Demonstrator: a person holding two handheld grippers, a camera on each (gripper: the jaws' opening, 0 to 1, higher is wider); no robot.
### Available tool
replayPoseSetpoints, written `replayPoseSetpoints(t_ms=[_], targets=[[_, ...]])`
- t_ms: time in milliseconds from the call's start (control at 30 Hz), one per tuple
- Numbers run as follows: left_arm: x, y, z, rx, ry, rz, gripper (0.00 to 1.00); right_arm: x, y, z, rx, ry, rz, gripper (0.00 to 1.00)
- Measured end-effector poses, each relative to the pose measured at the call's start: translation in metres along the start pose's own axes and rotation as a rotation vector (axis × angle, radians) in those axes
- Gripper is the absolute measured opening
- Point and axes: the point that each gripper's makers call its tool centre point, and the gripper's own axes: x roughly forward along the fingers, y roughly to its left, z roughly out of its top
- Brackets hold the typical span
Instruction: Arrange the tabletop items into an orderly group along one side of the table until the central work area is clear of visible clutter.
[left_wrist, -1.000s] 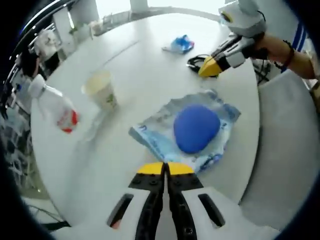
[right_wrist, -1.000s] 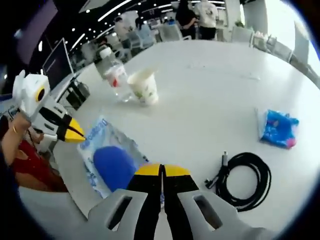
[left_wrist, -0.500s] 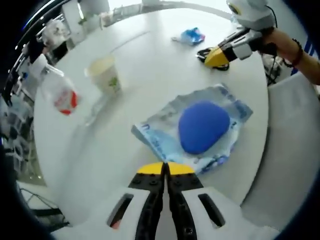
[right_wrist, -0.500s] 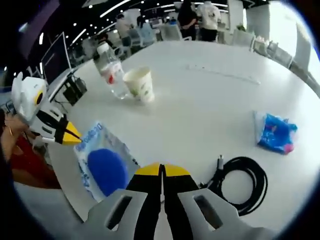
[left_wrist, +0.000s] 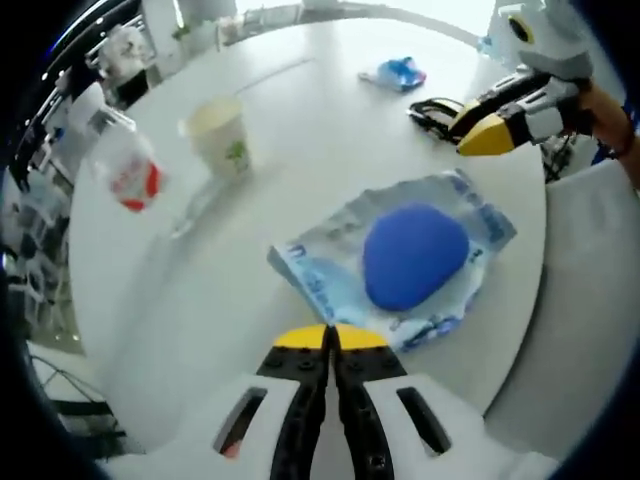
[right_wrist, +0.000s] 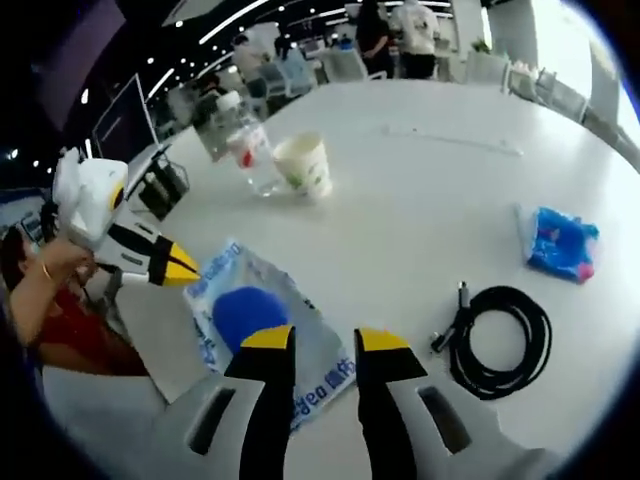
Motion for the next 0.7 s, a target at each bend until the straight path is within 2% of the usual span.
replayPoseSetpoints(t_ms=[67,167,267,333,567,700], targets=[[0.0,0.0,-0.001,-0.001,0.0,0.002,0.0,-0.003,0.003,-0.005,0.038,0.01,-0.003,0.42],[0.0,0.002,-0.002,-0.019,-0.007,0.005,0.0,-0.007,0.006,-0.014,0.06,0.023,-0.009,0.46],[0.0,0.002,-0.001,-0.038,-0.018,0.013,0.0,-0.008,0.01,-0.025,0.095,0.048,-0.005,0.54],[-0.001,0.003,-0.002,-0.065,-0.017,0.018,0.0,-0.007,0.013,-0.033,0.119,0.068,0.013,0.55],[0.0,0.002,-0.006,-0.075,-0.014,0.02,0.0,-0.008,0.022,-0.052,0.146,0.113,0.022,0.66],[0.001,0.002,-0.006,-0.089,-0.013,0.03,0.0,-0.005,0.026,-0.062,0.186,0.119,0.032,0.67]])
